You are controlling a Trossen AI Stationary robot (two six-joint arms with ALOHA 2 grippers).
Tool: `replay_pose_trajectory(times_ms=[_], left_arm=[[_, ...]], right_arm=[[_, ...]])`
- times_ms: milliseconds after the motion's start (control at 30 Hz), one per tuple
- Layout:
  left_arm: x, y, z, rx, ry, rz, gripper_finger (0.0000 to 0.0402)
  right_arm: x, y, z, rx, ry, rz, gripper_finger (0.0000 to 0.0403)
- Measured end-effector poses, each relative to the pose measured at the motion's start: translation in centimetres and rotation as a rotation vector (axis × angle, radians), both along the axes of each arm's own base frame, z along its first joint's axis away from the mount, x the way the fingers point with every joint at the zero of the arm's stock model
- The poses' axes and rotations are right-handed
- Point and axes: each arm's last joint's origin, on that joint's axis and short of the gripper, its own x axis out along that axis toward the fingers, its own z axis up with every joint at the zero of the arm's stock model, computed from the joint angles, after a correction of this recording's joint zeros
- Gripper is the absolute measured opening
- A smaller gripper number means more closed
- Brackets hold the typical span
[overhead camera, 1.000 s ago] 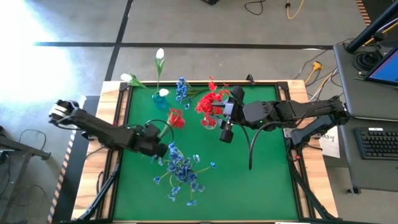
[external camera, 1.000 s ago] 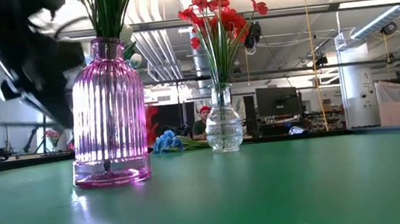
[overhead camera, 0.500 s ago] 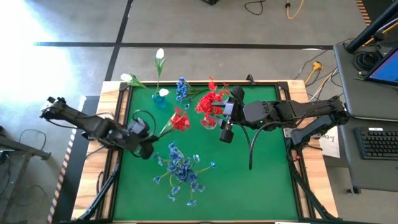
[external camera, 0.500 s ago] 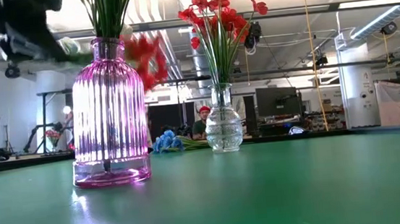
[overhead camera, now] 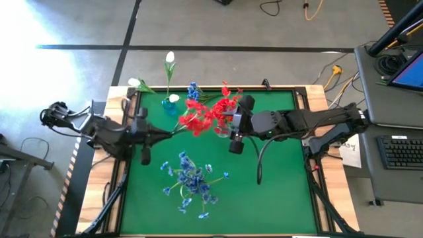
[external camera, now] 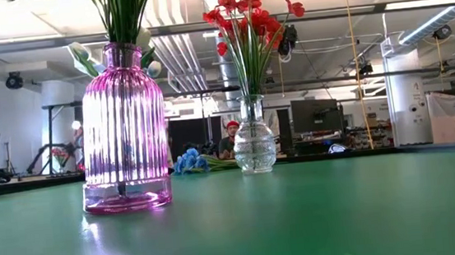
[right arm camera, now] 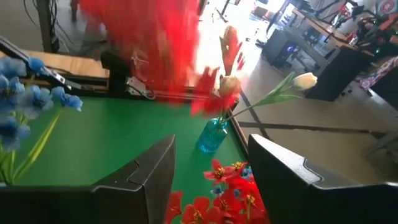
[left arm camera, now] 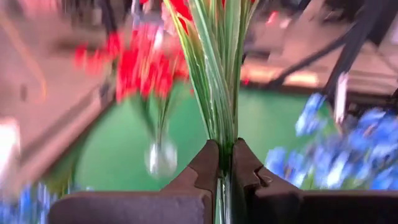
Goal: Sort flowers into vase by color
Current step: Put the red flowers into the transparent vase
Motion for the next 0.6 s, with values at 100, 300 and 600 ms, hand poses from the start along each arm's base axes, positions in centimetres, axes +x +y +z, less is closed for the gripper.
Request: replay_pose_trajectory(times_ms=[100, 300, 600], left_arm=[[0.4, -0.2, 1.5, 0.104, -0.122, -0.042, 0.0000], [1.3, -0.6, 3.5, 0.233, -0.300, -0.098, 0.0000], [4.7, -1.3, 3.4, 0.292, -0.362, -0.058, 0.0000]], right_arm=[[0.5, 0.1, -0.3, -0.014, 0.001, 0.007, 0.0194], [1.7, 0.5, -0.1, -0.011, -0.069, 0.094, 0.0194], [4.4, 1.5, 0.3, -0.023, -0.265, 0.248, 0.0195]])
